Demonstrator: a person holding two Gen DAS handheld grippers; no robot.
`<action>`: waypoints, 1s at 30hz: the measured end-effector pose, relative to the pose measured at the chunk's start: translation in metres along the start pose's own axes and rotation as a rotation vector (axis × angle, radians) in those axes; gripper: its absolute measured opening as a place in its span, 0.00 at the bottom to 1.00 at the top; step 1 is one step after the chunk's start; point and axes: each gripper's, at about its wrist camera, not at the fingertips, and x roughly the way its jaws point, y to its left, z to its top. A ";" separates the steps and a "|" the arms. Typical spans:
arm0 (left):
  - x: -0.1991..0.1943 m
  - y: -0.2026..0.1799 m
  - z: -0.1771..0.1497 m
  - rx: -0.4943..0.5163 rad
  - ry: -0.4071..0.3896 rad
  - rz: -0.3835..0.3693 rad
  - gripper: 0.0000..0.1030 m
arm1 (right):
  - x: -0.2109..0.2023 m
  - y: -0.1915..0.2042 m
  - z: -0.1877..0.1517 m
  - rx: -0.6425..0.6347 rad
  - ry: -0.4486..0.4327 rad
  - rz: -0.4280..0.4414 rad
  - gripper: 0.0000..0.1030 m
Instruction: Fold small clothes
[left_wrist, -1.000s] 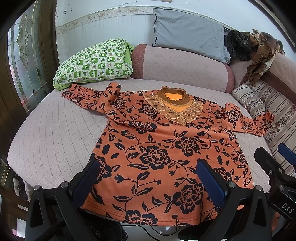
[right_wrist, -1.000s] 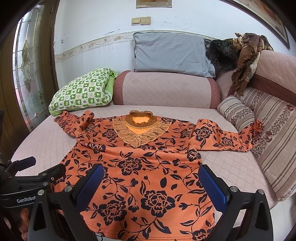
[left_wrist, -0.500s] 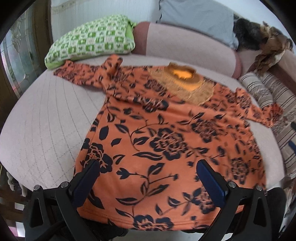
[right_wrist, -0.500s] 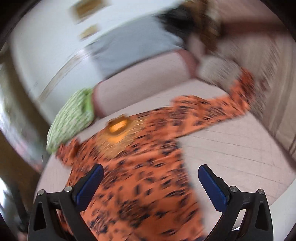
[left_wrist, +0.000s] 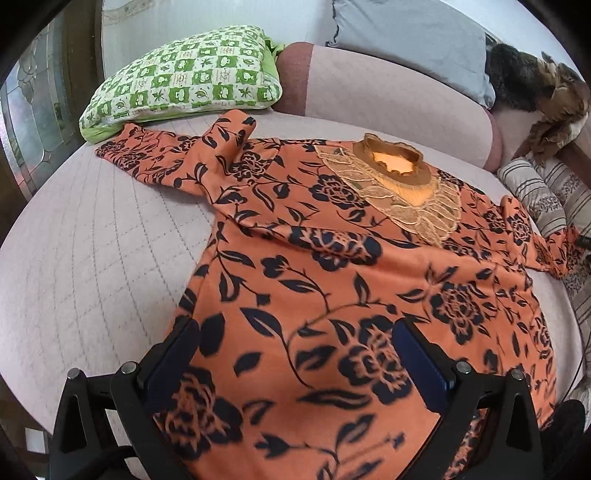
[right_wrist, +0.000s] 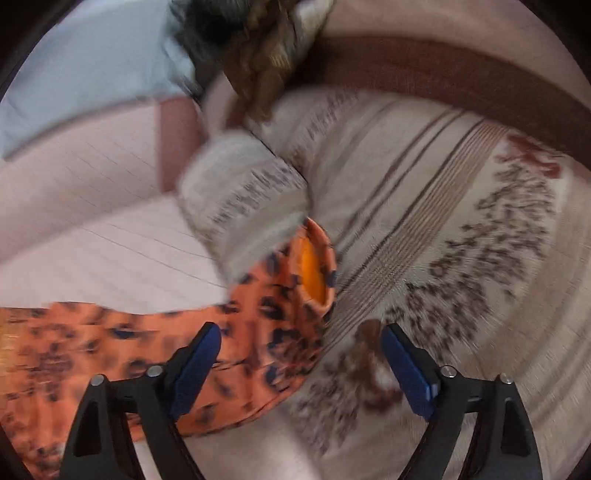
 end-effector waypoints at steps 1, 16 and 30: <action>0.002 0.002 0.001 -0.001 -0.001 -0.001 1.00 | 0.010 0.001 0.003 -0.004 0.021 -0.003 0.57; -0.015 0.052 0.003 -0.172 -0.112 -0.085 1.00 | -0.276 0.209 0.025 -0.147 -0.282 0.797 0.05; -0.017 0.064 0.003 -0.222 -0.119 -0.118 1.00 | -0.192 0.347 -0.150 -0.231 0.132 0.997 0.82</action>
